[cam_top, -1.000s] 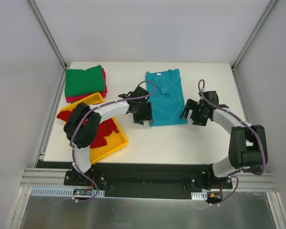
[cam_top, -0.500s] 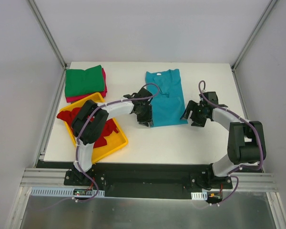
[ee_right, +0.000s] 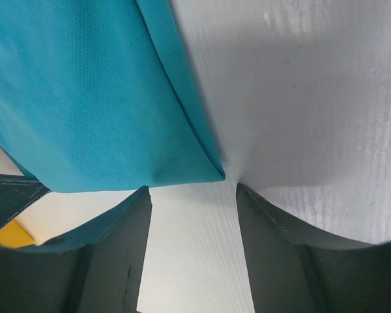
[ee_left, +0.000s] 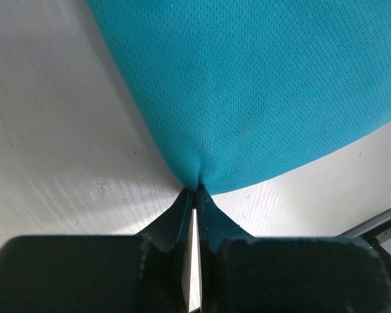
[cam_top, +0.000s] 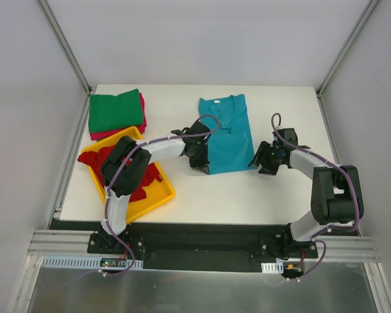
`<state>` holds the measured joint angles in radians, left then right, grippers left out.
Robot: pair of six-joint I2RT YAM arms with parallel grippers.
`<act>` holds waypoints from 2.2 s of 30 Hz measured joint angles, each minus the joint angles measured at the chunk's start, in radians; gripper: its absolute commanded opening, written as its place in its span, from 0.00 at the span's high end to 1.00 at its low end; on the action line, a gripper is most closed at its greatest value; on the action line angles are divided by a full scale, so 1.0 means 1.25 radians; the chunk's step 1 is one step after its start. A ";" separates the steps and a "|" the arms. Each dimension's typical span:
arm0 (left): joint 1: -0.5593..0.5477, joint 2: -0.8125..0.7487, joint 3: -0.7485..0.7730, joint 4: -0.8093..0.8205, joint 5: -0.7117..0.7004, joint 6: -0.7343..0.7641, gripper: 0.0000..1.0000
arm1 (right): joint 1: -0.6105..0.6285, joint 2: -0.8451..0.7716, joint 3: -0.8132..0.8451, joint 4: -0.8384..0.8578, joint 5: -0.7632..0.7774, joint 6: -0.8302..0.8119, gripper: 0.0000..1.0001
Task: Fold and stack the t-shirts
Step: Grab one side of the 2/3 rectangular tshirt with both arms, then fold the long partially folded tshirt into a neat square
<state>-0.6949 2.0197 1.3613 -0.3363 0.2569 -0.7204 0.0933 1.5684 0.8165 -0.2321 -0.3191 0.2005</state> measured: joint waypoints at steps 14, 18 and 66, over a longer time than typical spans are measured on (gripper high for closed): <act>-0.002 -0.004 -0.005 0.005 -0.005 -0.002 1.00 | 0.000 0.020 -0.001 0.024 0.033 0.004 0.76; -0.006 -0.016 -0.017 0.008 -0.022 -0.001 1.00 | 0.000 0.024 0.000 0.028 0.035 0.004 0.80; -0.053 -0.623 -0.313 -0.009 0.125 0.075 1.00 | 0.055 -0.746 -0.124 -0.255 -0.146 0.065 1.00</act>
<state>-0.7612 1.2407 0.9699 -0.3477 0.4126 -0.6262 0.1619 0.6365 0.6613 -0.5514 -0.5011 0.2813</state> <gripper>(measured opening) 0.005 0.010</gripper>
